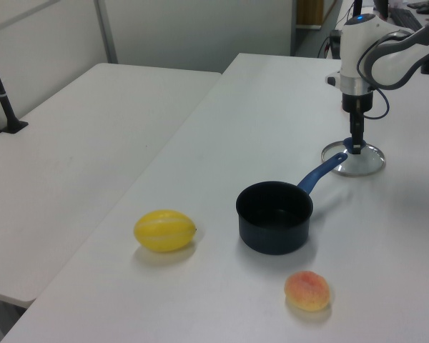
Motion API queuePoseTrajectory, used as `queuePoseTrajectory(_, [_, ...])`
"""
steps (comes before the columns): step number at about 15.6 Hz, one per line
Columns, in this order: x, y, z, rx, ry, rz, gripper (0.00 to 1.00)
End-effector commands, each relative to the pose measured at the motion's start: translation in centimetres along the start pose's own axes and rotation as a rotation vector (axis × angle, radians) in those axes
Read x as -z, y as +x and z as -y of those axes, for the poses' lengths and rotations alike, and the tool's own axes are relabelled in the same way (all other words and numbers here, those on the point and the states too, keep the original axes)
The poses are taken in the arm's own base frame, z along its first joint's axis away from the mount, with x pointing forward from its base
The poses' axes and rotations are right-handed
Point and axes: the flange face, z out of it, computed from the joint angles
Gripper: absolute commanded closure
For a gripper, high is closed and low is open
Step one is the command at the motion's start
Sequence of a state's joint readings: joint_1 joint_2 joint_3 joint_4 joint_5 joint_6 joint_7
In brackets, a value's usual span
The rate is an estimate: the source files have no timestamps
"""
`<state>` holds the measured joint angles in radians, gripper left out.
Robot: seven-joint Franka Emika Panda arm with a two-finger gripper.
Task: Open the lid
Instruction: 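Open the gripper, release the lid and raise the arm away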
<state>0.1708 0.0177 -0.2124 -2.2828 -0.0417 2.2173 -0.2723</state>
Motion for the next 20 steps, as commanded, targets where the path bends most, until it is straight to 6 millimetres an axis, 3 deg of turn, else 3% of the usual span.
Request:
queuePoseTrajectory(1, [3.7, 0.4, -1.2, -0.043, 0.011, -0.015, 0.00])
queuePoseTrajectory(5, [9.2, 1.2, -4.2, -0.099, 0.011, -0.061, 0.00])
queuePoseTrajectory(10, [18.7, 2.0, -4.4, -0.271, 0.027, -0.103, 0.00])
queuePoseTrajectory(16, [26.4, 1.8, 1.4, -0.397, 0.035, -0.047, 0.00])
queuePoseTrajectory(20, [28.3, 1.9, 2.9, -0.387, 0.049, -0.087, 0.00])
